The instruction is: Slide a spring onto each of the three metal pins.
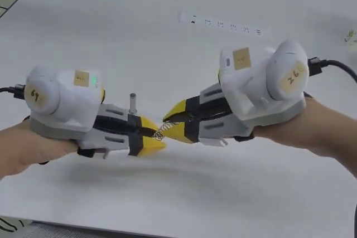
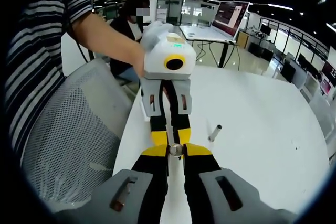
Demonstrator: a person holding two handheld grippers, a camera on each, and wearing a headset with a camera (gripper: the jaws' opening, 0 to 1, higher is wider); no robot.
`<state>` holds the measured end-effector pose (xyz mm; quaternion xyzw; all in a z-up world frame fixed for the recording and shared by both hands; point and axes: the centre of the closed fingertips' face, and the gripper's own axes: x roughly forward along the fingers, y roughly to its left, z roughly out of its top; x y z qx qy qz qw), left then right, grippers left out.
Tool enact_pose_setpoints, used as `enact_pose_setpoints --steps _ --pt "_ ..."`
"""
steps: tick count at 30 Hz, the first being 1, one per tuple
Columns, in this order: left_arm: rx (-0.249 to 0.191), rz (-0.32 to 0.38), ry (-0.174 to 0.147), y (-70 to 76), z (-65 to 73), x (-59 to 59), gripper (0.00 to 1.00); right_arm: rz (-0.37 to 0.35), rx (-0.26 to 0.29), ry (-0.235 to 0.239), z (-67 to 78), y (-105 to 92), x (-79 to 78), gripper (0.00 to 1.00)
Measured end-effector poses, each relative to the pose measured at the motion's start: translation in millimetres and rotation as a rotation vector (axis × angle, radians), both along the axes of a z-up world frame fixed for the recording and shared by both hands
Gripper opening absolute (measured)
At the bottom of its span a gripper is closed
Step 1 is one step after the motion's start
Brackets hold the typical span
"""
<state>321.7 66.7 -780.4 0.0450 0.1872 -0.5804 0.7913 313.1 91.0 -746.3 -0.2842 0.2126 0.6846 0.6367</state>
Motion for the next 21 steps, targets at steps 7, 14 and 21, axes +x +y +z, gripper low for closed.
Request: enact_pose_setpoints --steps 7,14,21 --pt "-0.004 0.007 -0.003 0.9 1.2 1.5 0.02 0.006 0.009 -0.021 2.3 3.4 0.3 0.08" --pt "-0.009 0.011 -0.003 0.3 2.9 3.0 0.02 0.013 0.013 -0.047 4.4 6.8 1.0 0.08" --pt "-0.007 0.007 -0.005 -0.4 2.6 2.7 0.02 0.038 0.005 -0.078 4.2 11.0 -2.0 0.08"
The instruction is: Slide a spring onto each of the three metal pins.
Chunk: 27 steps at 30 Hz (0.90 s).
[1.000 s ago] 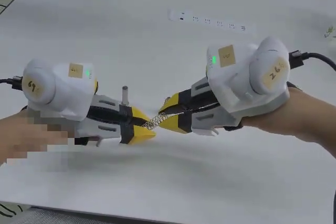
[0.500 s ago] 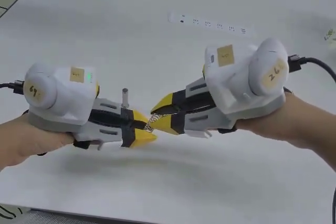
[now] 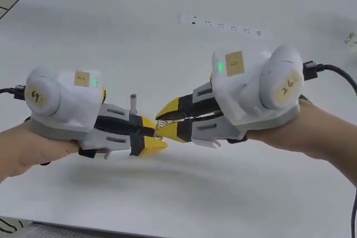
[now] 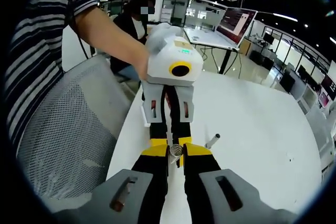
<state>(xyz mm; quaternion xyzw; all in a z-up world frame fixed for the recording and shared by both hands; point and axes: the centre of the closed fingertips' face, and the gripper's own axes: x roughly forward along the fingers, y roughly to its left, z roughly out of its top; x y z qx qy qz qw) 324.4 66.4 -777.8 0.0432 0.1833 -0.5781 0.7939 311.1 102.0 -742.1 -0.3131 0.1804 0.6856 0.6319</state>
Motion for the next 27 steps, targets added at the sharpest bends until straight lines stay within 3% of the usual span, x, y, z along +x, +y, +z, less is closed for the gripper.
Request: enact_pose_setpoints --steps 8,27 --pt "0.009 0.004 -0.001 1.5 -1.4 0.6 0.02 0.016 -0.014 -0.032 -2.1 3.8 -0.2 0.08" --pt "0.01 0.019 0.004 2.7 -1.5 1.8 0.03 0.017 -0.04 -0.041 -1.7 2.0 1.3 0.07"
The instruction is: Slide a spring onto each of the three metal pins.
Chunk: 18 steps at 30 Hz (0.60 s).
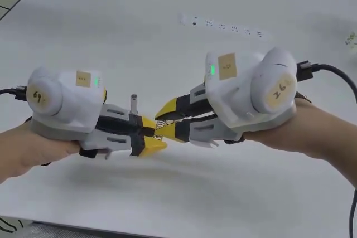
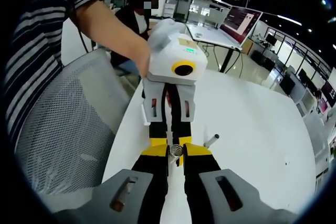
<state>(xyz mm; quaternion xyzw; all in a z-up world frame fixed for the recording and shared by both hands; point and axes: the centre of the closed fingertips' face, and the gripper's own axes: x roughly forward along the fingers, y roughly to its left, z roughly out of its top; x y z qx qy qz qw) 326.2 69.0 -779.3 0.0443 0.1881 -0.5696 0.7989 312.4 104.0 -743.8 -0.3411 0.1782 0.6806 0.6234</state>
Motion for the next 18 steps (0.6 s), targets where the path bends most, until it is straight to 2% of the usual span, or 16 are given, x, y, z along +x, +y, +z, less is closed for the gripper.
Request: enact_pose_setpoints --steps 10,18 --pt "0.006 0.008 0.0 -0.2 -0.1 0.1 0.03 0.013 -0.01 -0.015 0.5 -0.4 -0.9 0.07" --pt "0.008 0.017 0.001 -0.1 0.0 1.2 0.08 0.015 -0.009 -0.013 0.5 0.1 -1.6 0.07"
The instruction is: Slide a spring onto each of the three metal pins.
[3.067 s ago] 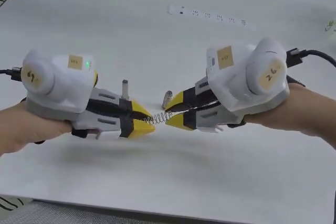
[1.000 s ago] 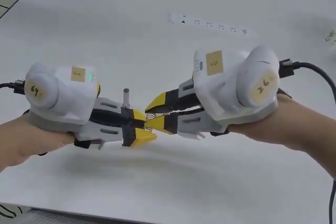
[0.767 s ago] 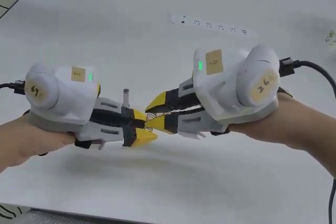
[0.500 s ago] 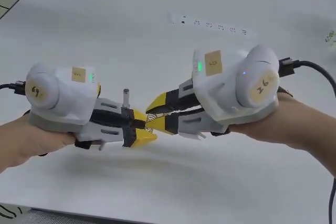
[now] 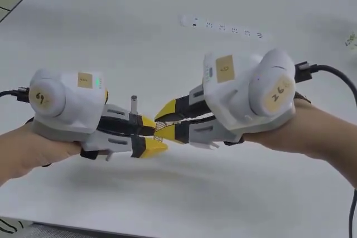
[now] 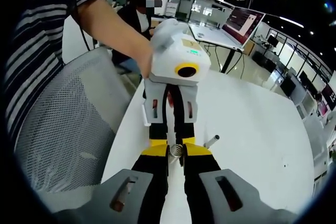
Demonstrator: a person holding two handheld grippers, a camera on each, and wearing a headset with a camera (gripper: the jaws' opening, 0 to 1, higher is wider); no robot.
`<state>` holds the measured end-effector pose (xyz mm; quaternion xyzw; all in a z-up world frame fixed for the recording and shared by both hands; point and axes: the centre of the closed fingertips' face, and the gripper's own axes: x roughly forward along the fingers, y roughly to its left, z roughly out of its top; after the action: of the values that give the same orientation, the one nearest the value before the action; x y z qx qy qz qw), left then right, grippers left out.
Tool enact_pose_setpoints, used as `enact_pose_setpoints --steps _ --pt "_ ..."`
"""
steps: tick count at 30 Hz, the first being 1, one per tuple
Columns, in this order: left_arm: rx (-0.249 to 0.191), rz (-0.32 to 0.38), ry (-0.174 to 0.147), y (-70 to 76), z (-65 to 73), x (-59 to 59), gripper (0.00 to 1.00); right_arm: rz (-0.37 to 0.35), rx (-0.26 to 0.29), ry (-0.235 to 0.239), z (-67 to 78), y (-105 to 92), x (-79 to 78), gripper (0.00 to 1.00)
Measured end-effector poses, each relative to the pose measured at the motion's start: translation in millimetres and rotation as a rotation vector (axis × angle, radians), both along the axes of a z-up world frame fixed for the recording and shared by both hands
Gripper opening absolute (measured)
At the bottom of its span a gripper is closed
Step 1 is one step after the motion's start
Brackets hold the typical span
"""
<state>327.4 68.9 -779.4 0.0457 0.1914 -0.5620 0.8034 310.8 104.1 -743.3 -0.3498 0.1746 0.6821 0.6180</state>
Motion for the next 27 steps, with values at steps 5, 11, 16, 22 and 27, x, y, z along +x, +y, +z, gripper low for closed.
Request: enact_pose_setpoints --steps 5,11,16,22,27 --pt "-0.002 0.009 0.0 -0.3 0.4 1.2 0.11 -0.002 0.002 0.002 -0.6 -0.1 -0.6 0.07" --pt "0.0 0.014 0.001 0.5 -0.1 1.3 0.13 -0.007 0.003 0.002 -0.2 -1.5 0.3 0.07" --pt "-0.005 0.018 -0.002 0.1 1.4 1.2 0.16 -0.009 0.001 -0.002 -0.5 -2.2 1.4 0.07" --pt "-0.01 0.024 -0.002 0.6 1.7 2.2 0.17 -0.006 -0.005 -0.009 -1.6 -2.7 2.0 0.07" --pt "-0.008 0.032 0.01 2.0 0.0 2.7 0.17 -0.005 -0.01 -0.014 -2.1 -2.9 3.3 0.07"
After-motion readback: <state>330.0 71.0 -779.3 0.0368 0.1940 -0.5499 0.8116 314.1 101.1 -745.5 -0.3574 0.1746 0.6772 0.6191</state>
